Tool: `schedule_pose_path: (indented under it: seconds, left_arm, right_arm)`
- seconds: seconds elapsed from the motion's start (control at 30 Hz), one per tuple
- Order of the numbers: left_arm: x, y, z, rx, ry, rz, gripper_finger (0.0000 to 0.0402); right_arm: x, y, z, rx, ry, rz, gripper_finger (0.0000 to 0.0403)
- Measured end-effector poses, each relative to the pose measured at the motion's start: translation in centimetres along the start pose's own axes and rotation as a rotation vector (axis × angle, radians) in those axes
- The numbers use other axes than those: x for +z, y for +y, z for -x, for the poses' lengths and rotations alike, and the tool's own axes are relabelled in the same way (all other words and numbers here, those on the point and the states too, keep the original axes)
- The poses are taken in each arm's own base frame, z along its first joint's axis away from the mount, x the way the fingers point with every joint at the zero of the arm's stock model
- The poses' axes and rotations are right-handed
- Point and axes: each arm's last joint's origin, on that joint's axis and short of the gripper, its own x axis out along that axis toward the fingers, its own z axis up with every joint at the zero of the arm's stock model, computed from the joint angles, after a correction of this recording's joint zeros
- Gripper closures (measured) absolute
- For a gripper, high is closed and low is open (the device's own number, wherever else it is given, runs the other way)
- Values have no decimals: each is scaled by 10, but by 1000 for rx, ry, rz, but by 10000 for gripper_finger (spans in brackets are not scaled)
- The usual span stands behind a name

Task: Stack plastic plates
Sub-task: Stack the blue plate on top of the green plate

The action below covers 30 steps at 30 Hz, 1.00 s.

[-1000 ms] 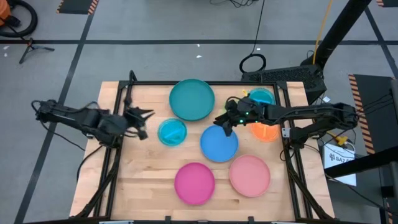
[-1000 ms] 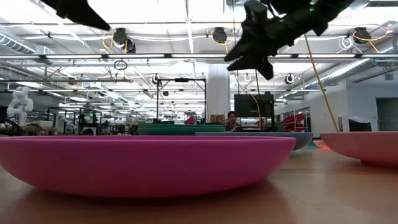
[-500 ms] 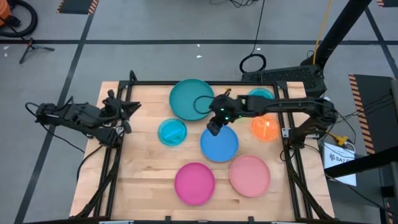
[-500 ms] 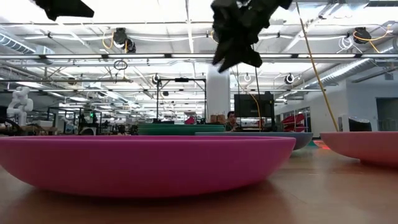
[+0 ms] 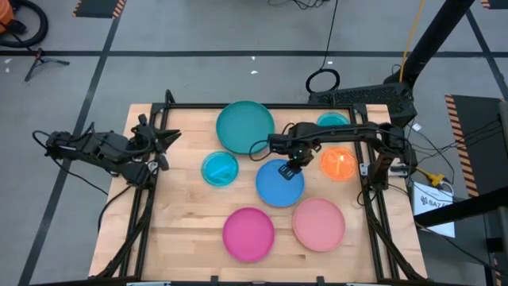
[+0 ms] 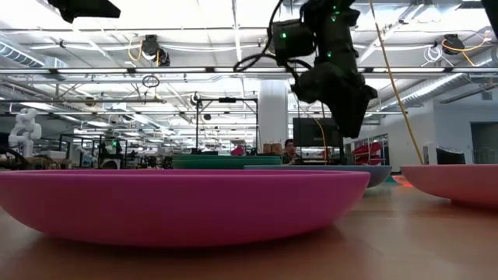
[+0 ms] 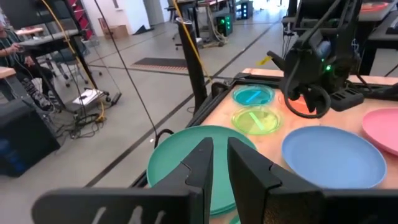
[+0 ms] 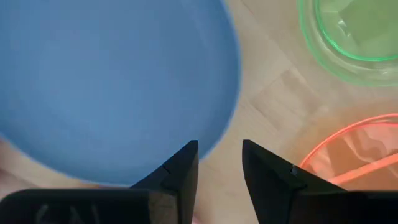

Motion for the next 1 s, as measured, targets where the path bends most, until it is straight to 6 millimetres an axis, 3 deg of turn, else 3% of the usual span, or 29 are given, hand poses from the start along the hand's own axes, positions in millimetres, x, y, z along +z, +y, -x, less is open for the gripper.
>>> schedule_pose_path:
  seconds: [0.5, 1.0]
  left_arm:
    - [-2, 0, 0, 1, 17, 0, 346]
    - [-2, 0, 0, 1, 17, 6, 346]
  right_arm:
    - [16, -22, -37, 52, -59, 34, 255]
    - [19, -24, -61, 102, -142, 31, 270]
